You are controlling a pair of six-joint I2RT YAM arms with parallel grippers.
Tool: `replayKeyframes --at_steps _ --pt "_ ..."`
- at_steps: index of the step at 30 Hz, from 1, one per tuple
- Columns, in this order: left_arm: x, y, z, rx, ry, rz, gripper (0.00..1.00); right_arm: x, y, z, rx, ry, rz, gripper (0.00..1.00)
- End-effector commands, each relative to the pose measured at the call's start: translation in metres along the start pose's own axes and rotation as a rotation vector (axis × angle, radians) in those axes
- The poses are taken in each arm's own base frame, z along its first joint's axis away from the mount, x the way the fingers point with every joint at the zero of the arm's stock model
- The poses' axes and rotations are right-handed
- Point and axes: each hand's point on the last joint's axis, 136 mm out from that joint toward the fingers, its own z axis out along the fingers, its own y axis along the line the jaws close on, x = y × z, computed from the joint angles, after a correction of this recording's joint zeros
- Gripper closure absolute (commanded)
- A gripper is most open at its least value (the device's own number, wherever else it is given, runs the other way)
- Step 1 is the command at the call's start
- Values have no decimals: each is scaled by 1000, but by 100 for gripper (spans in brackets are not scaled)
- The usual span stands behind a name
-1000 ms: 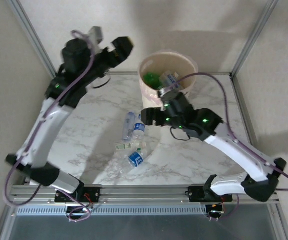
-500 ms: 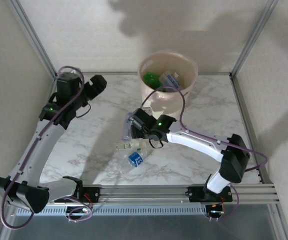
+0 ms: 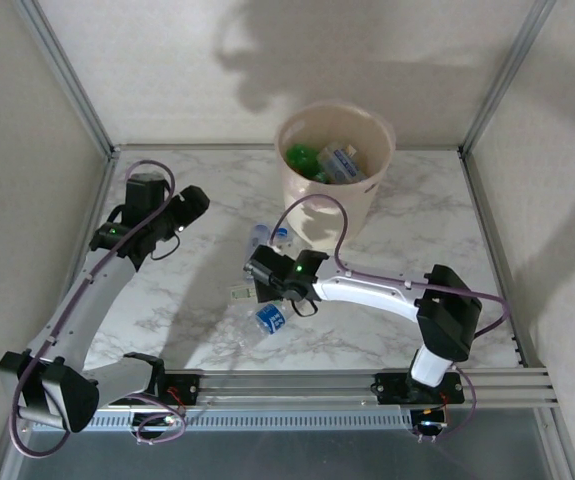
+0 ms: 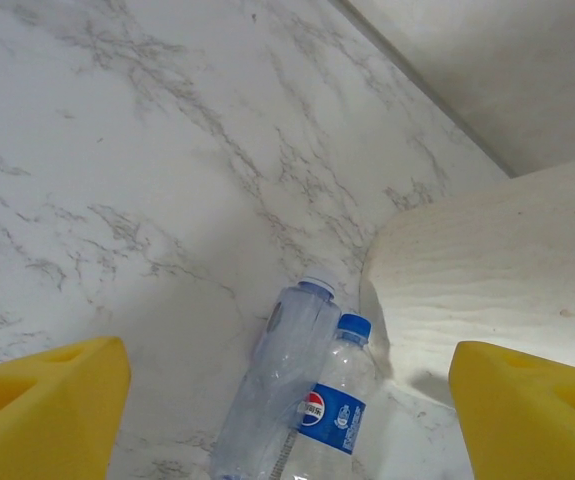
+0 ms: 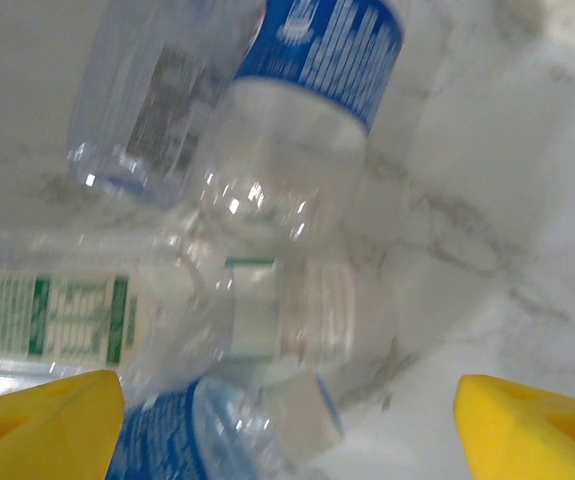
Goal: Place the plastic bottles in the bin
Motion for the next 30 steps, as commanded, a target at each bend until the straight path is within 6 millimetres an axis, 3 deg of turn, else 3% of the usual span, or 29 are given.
replayKeyframes --at_steps 1,8,14,24,30 --pt "0 -1 1 24 -2 14 18 17 8 -7 -19 35 25 11" --pt "-4 -2 5 31 -9 41 18 40 21 9 47 99 116 12" --pt "16 7 25 26 68 56 20 53 30 24 48 136 192 12" --pt "25 7 39 45 113 46 22 93 2 27 152 210 272 14" --pt "31 10 43 42 134 47 22 99 -4 34 175 213 275 12"
